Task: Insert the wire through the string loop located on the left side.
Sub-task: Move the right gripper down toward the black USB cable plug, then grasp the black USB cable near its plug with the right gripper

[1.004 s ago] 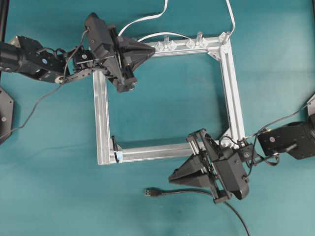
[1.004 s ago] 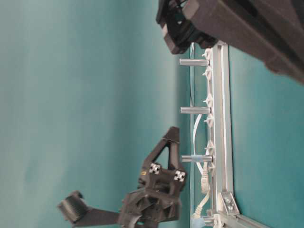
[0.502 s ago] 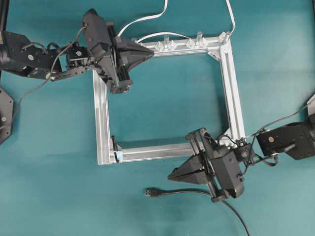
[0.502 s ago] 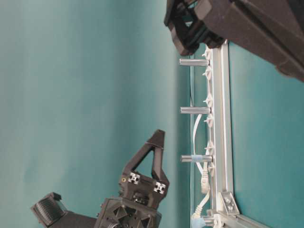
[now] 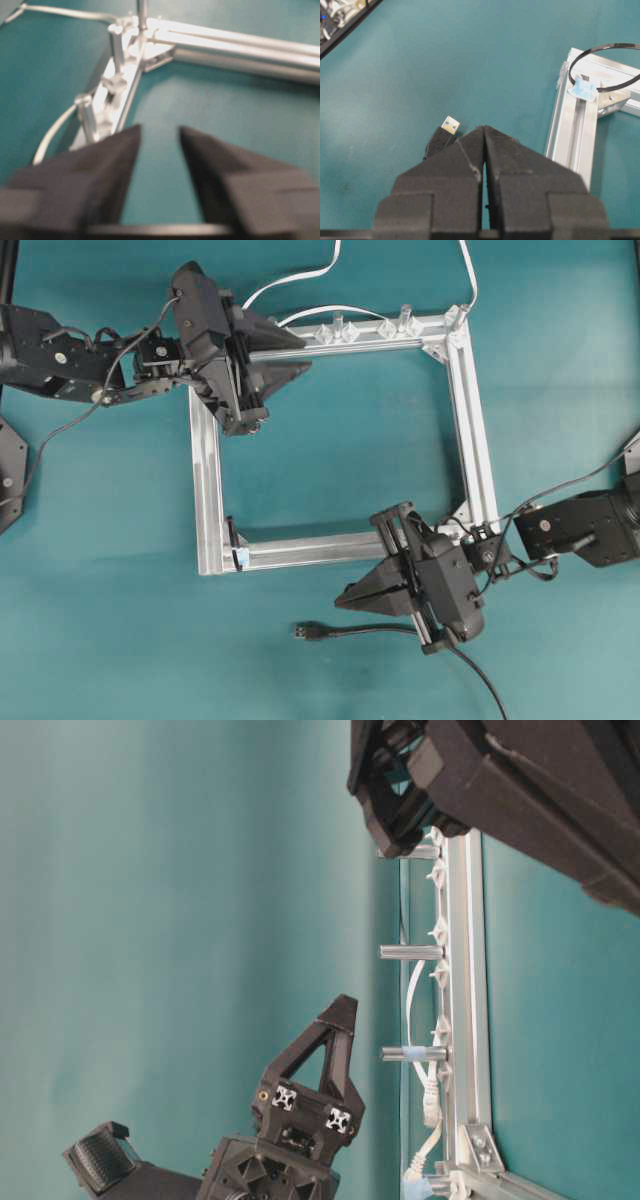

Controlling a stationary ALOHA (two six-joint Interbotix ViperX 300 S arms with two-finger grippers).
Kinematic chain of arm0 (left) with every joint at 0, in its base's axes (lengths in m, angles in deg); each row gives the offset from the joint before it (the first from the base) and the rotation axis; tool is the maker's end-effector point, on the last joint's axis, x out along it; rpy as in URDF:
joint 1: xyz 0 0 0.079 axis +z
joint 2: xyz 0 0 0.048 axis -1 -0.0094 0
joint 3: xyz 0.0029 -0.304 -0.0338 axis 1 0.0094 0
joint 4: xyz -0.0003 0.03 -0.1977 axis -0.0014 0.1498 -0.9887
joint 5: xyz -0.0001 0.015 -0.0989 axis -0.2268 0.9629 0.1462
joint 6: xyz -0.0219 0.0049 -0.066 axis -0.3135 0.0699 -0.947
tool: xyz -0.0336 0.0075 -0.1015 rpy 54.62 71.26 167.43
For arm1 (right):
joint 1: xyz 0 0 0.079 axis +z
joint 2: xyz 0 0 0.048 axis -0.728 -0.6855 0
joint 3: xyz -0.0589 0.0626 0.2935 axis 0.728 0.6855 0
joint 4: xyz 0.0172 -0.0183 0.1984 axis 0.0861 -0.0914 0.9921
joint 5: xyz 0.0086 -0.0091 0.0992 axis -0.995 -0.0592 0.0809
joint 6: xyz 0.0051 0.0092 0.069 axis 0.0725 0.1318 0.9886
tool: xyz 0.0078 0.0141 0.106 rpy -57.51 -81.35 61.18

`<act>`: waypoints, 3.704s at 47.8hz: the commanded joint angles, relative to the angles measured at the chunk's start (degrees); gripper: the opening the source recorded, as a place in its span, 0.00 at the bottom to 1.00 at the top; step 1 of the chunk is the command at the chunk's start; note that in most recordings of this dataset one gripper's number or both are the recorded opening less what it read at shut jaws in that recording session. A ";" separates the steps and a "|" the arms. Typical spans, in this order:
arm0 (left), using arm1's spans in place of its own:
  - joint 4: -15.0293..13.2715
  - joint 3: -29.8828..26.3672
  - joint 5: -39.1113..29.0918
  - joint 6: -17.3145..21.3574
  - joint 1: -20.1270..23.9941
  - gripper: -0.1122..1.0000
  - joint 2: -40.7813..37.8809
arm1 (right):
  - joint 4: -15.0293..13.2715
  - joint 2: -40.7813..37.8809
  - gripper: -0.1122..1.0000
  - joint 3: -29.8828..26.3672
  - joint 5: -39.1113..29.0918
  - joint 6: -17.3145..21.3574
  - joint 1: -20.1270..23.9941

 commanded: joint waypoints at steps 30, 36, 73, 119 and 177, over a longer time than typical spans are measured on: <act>0.18 -1.14 -3.96 0.44 -0.18 0.68 2.37 | 15.56 0.70 0.62 -1.23 -0.18 -3.43 3.87; 0.18 -1.05 -4.31 0.44 -0.18 0.70 2.37 | 22.76 0.18 0.62 -1.58 -0.26 -7.56 5.80; 0.18 -0.79 -4.39 0.53 -0.26 0.70 2.55 | 45.79 -7.65 0.62 -10.46 0.70 -21.18 13.01; 0.18 -0.09 -6.24 0.44 -1.14 0.70 2.46 | 46.49 -11.95 0.62 -10.28 -5.80 -21.27 13.01; 0.18 0.53 -6.42 0.62 -1.14 0.70 4.39 | 45.26 -11.95 0.20 -10.28 -8.96 -21.88 13.01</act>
